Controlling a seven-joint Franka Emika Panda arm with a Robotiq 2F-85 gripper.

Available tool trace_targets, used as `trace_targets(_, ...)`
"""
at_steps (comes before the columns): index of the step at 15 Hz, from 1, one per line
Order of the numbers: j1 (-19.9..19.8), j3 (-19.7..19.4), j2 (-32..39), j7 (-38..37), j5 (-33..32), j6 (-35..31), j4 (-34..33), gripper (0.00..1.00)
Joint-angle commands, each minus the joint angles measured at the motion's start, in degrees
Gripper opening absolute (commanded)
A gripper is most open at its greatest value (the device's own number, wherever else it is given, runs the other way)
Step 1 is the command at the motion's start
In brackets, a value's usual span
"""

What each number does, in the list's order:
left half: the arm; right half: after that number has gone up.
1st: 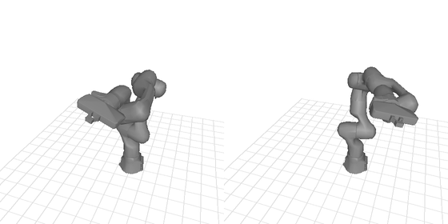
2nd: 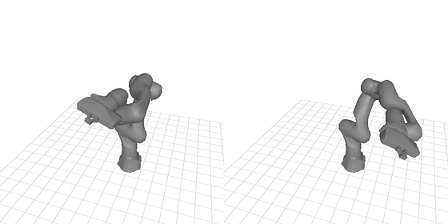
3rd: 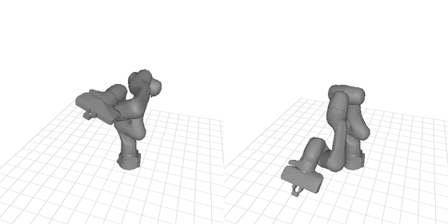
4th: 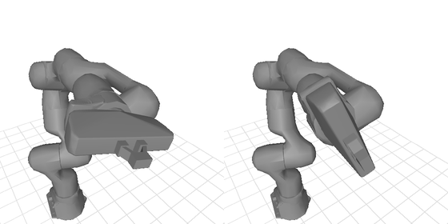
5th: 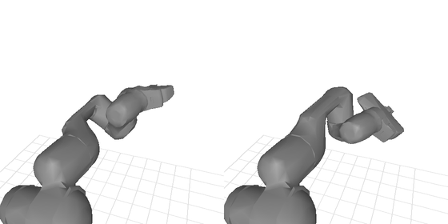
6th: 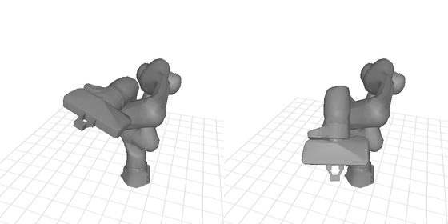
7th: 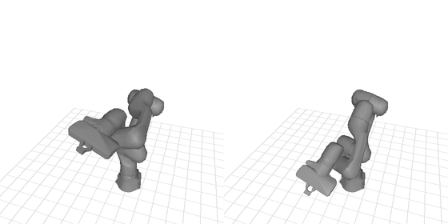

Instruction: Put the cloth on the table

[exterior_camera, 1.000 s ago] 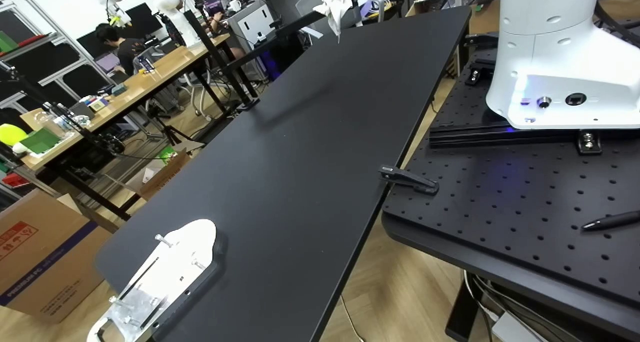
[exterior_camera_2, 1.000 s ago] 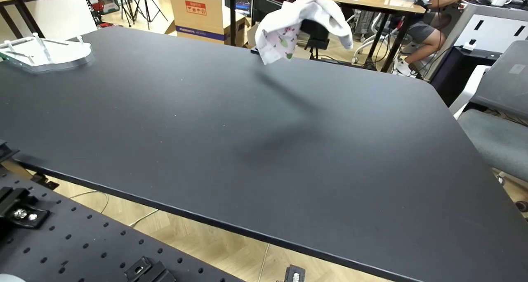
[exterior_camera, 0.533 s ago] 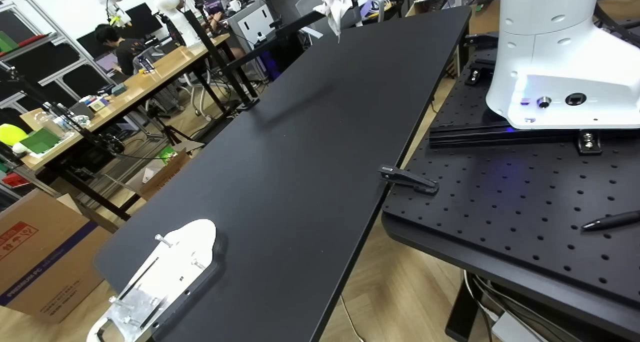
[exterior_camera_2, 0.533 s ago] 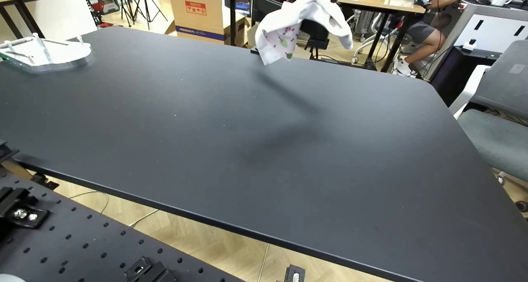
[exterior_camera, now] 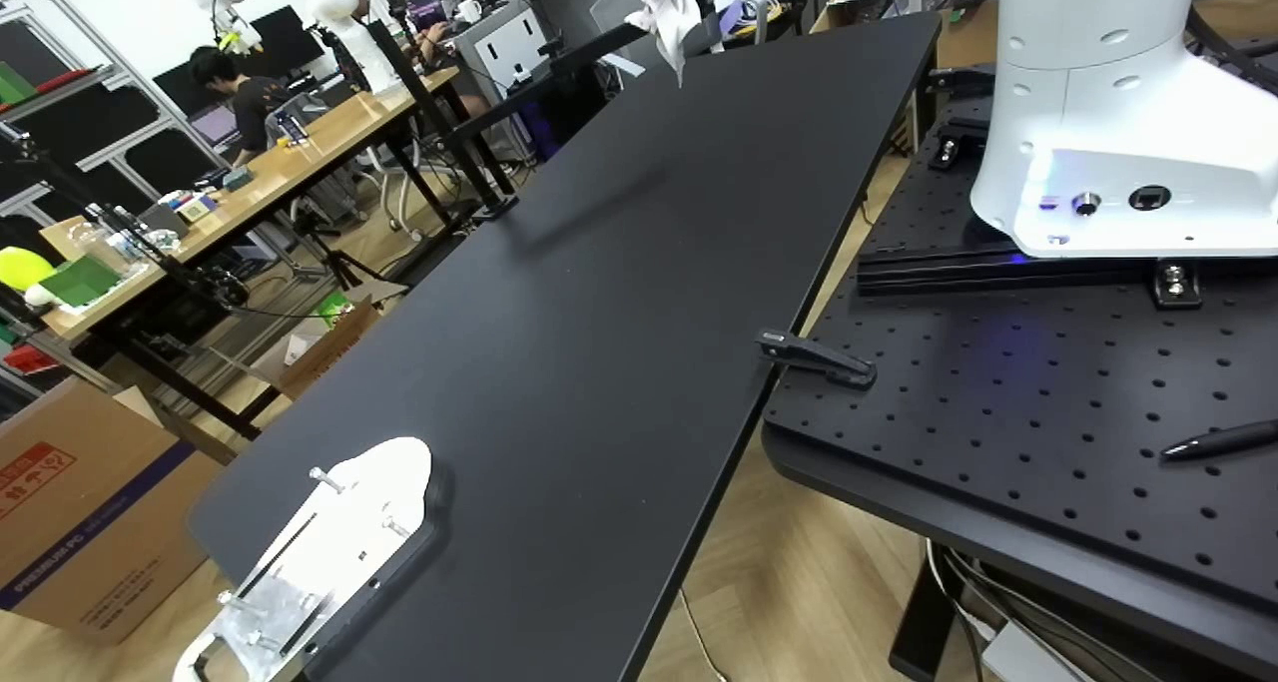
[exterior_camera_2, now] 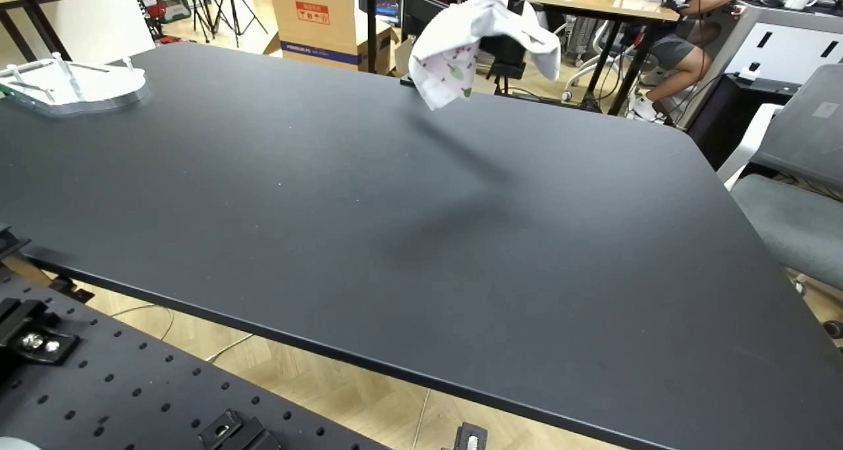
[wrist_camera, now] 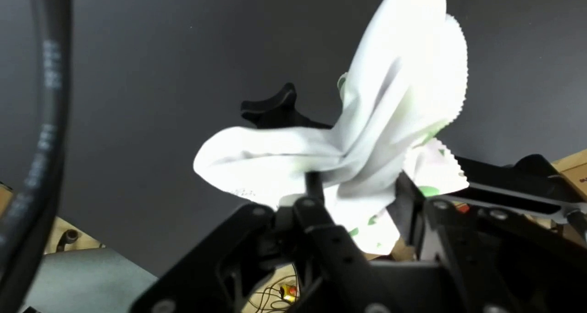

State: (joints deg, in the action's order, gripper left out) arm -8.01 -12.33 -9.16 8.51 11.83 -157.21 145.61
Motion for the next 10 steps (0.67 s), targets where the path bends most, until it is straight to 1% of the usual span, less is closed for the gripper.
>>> trace_targets(1, 0.4, -0.8, -0.3, 1.5, 2.0, 2.8, -0.8, 0.11)
trace_targets(2, 0.5, -0.9, -0.7, 2.0, 2.4, 3.6, -0.7, 0.03)
trace_targets(4, 0.6, -0.6, -1.8, 1.7, 2.4, 5.3, -0.3, 0.00)
trace_targets(7, 1.2, 0.2, -4.3, 1.5, 2.3, 7.3, 0.8, 0.01)
trace_targets(10, 2.9, 1.4, -7.4, 2.2, 2.4, 8.7, 1.9, 0.01)
